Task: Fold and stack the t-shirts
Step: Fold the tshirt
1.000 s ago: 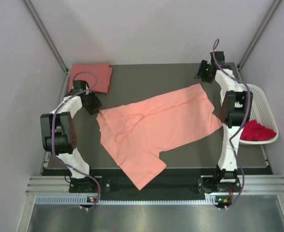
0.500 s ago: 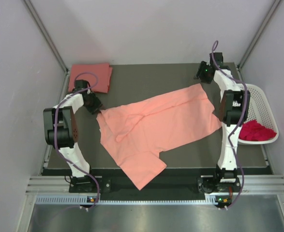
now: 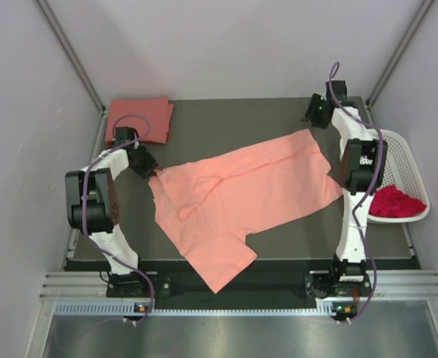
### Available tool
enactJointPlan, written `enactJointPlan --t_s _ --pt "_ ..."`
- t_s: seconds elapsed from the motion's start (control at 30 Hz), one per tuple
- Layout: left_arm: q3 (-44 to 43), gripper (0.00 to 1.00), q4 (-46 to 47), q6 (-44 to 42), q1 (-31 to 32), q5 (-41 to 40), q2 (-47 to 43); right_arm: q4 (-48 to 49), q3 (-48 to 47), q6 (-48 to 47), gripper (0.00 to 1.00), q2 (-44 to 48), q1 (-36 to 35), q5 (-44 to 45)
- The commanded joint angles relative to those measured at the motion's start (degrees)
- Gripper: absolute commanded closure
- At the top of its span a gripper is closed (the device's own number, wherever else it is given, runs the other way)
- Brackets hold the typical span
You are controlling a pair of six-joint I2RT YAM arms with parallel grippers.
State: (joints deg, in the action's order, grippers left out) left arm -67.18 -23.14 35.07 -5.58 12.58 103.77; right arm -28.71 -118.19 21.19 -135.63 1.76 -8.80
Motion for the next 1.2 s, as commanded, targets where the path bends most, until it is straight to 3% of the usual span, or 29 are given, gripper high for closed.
enactJointPlan --t_s 0.0,0.1,0.23,0.87,0.97,1.07,1.1,1.17 --pt "-1.1 0.68 3.5 1.1 -0.1 -0.7 0.4 1.1 -1.2 -0.4 0.49 -0.2 0.9 -0.3" --pt "0.0 0.88 4.2 1.8 -0.1 -2.9 -1.0 0.8 -1.1 -1.3 0.50 -0.2 1.4 0.2" --pt "2.5 1.00 5.9 2.5 -0.1 -3.7 -3.3 0.2 -2.0 -4.0 0.51 -1.0 1.4 -0.6" --pt "3.2 1.00 7.1 2.0 0.0 -4.4 -5.8 -2.2 -2.8 -6.7 0.67 -4.2 1.8 -2.5" --pt "3.2 1.00 7.0 2.0 -0.1 -4.6 -5.9 -1.7 -2.9 -6.4 0.73 -4.5 1.9 -1.7" --pt "3.5 1.00 6.8 2.3 -0.1 -5.5 -6.0 -0.8 -3.1 -5.6 0.86 -5.0 2.0 -0.8" --pt "3.5 1.00 6.8 2.5 0.0 -6.3 -6.1 -0.4 -3.1 -5.3 1.00 -5.0 2.1 -0.7" --pt "4.1 1.00 6.8 3.4 0.0 -7.4 -6.1 1.2 -2.7 -4.1 1.00 -4.8 2.3 0.1"
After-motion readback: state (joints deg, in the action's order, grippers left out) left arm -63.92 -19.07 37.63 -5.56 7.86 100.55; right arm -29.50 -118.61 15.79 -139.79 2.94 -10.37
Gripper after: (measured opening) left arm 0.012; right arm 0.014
